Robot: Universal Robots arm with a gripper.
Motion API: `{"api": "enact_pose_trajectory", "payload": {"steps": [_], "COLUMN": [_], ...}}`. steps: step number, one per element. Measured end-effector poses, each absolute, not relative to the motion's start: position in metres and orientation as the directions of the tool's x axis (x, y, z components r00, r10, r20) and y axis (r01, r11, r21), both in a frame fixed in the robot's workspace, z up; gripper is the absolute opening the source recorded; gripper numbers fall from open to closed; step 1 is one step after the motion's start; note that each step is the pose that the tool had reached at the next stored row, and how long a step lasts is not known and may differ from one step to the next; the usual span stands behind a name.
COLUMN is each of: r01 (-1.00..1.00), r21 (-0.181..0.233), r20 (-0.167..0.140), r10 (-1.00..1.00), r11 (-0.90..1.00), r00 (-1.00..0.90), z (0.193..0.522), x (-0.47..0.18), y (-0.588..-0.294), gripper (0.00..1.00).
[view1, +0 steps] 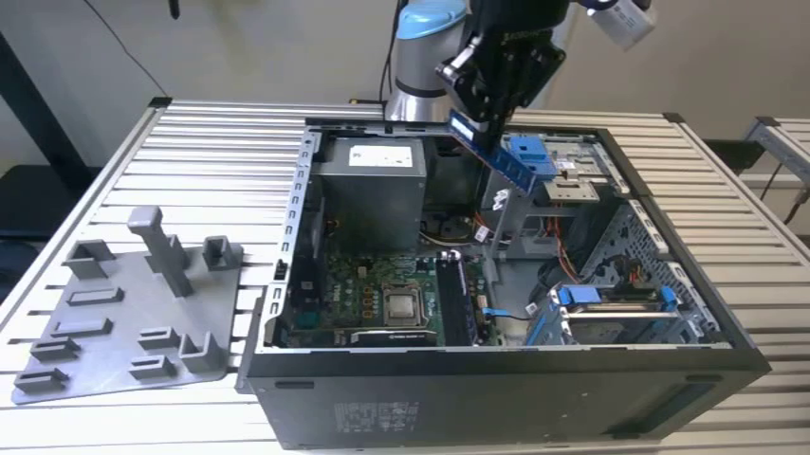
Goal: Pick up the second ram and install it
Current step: 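Insert the second ram into the second slot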
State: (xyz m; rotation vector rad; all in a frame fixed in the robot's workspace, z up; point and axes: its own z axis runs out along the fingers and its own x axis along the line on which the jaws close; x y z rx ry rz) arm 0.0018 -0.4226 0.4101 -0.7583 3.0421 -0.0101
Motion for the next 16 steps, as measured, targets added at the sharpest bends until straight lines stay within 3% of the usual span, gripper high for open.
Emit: {"api": "enact_pose_trajectory", "payload": {"steps": [16], "r01": [-0.256], "r21": [-0.008], "r20": [-0.005], "r10": [-0.257], "r11": [0.967], "r00": [-0.967], "z": [0.4086], "x": [0.0018], "y": [-0.4226], "gripper": [0.14]}}
